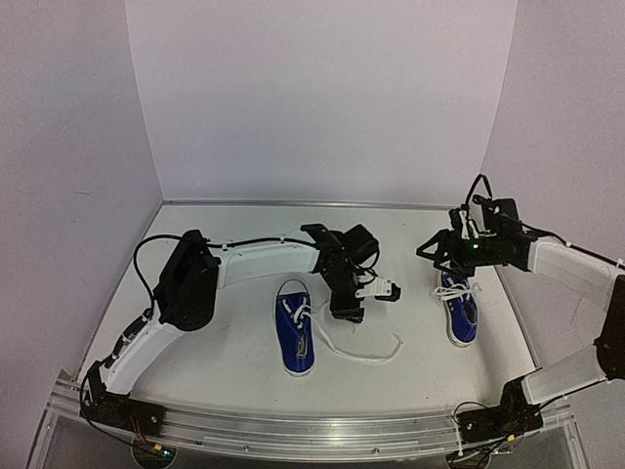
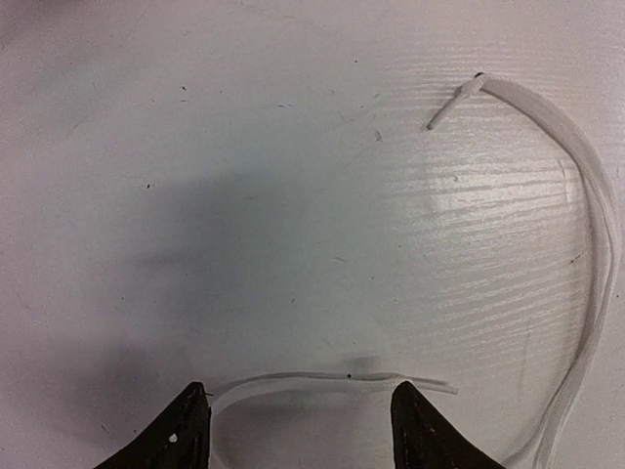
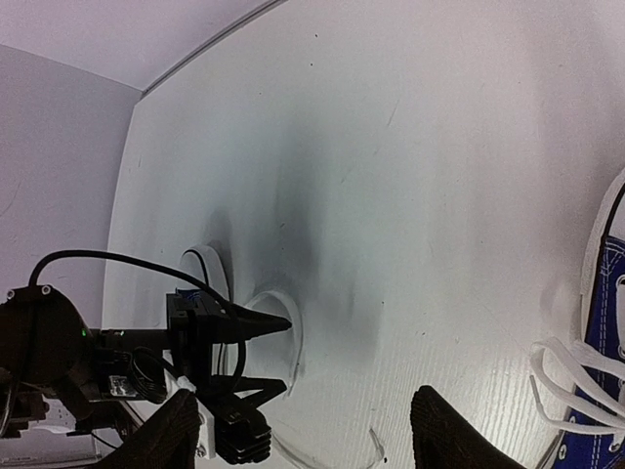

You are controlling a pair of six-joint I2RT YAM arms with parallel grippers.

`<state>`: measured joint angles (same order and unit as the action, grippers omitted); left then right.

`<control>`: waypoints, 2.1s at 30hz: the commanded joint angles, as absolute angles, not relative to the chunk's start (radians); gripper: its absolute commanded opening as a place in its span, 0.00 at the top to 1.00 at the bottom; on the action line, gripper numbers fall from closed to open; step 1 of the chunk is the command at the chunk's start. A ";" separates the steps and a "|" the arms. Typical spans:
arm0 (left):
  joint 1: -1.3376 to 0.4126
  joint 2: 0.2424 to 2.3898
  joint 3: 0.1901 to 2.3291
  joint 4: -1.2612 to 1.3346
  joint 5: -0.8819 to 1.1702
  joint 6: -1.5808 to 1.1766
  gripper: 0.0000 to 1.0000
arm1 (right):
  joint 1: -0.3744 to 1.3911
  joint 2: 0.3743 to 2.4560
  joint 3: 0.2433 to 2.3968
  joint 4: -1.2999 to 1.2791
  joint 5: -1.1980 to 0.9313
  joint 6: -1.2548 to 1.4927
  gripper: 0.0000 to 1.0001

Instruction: Tie the shoes

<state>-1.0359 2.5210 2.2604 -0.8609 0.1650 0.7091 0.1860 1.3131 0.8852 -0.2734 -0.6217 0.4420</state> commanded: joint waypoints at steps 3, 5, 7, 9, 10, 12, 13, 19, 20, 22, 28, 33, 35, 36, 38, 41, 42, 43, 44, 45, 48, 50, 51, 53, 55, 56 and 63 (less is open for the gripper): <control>-1.032 2.504 2.265 -0.922 0.204 0.854 0.38 | 0.189 1.287 0.882 -0.287 -0.643 0.421 0.29; -1.025 2.506 2.276 -0.940 0.225 0.873 0.39 | 0.189 1.286 0.883 -0.287 -0.643 0.419 0.29; -1.020 2.510 2.283 -0.946 0.243 0.892 0.39 | 0.189 1.286 0.884 -0.288 -0.644 0.419 0.29; -1.016 2.521 2.292 -0.947 0.254 0.910 0.40 | 0.189 1.289 0.884 -0.288 -0.645 0.419 0.29; -1.016 2.528 2.301 -0.947 0.258 0.918 0.40 | 0.190 1.289 0.884 -0.288 -0.647 0.419 0.29; -1.014 2.548 2.320 -0.950 0.268 0.930 0.40 | 0.189 1.289 0.884 -0.288 -0.648 0.419 0.29; -1.014 2.556 2.328 -0.952 0.271 0.936 0.40 | 0.189 1.289 0.884 -0.289 -0.648 0.419 0.29; -1.013 2.606 2.353 -0.939 0.282 0.961 0.41 | 0.189 1.281 0.874 -0.296 -0.650 0.427 0.29; -1.014 2.612 2.354 -0.938 0.282 0.966 0.41 | 0.190 1.277 0.871 -0.300 -0.650 0.429 0.29; -1.014 2.626 2.356 -0.943 0.274 0.972 0.42 | 0.189 1.263 0.864 -0.310 -0.656 0.433 0.29; -1.011 2.638 2.353 -0.942 0.248 0.971 0.76 | 0.192 1.231 0.821 -0.340 -0.686 0.460 0.31; -0.989 2.560 2.270 -0.844 0.306 0.864 1.00 | 0.268 1.234 0.831 -0.465 -0.614 0.417 0.36; -0.974 2.487 2.181 -0.737 0.314 0.763 1.00 | 0.322 1.246 0.850 -0.520 -0.538 0.401 0.37; -0.964 2.444 2.132 -0.676 0.309 0.712 1.00 | 0.355 1.254 0.857 -0.538 -0.503 0.403 0.37; -0.943 2.345 2.032 -0.552 0.293 0.602 1.00 | 0.425 1.280 0.864 -0.560 -0.448 0.418 0.38; -0.915 2.166 1.861 -0.348 0.200 0.432 1.00 | 0.521 1.333 0.852 -0.567 -0.374 0.459 0.42; -0.903 2.111 1.822 -0.300 0.160 0.382 1.00 | 0.550 1.347 0.841 -0.562 -0.351 0.477 0.42; -0.894 2.065 1.773 -0.266 0.117 0.335 1.00 | 0.574 1.358 0.831 -0.552 -0.331 0.492 0.43; -0.884 2.021 1.733 -0.245 0.098 0.294 1.00 | 0.596 1.368 0.823 -0.549 -0.304 0.507 0.44; -0.875 1.979 1.696 -0.229 0.074 0.256 1.00 | 0.614 1.376 0.816 -0.549 -0.275 0.520 0.45; -0.859 1.849 1.577 -0.186 0.011 0.180 1.00 | 0.642 1.393 0.782 -0.525 -0.233 0.552 0.49; -0.858 1.774 1.492 -0.148 -0.034 0.151 1.00 | 0.646 1.404 0.763 -0.503 -0.214 0.569 0.50; -0.858 1.731 1.442 -0.121 -0.044 0.140 1.00 | 0.648 1.416 0.756 -0.491 -0.205 0.575 0.50; -0.857 1.652 1.353 -0.069 -0.062 0.117 1.00 | 0.652 1.446 0.749 -0.469 -0.196 0.583 0.51; -0.857 1.593 1.292 -0.044 -0.074 0.095 1.00 | 0.659 1.483 0.747 -0.436 -0.195 0.591 0.51; -0.856 1.570 1.271 -0.044 -0.075 0.091 1.00 | 0.662 1.503 0.748 -0.423 -0.196 0.593 0.52; -0.858 1.382 1.085 -0.017 -0.031 0.067 1.00 | 0.690 1.635 0.780 -0.349 -0.199 0.597 0.69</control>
<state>-0.8562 1.5198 1.1849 -0.0792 -0.0532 0.1056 0.6723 1.5623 0.7597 -0.4025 -0.2245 0.5858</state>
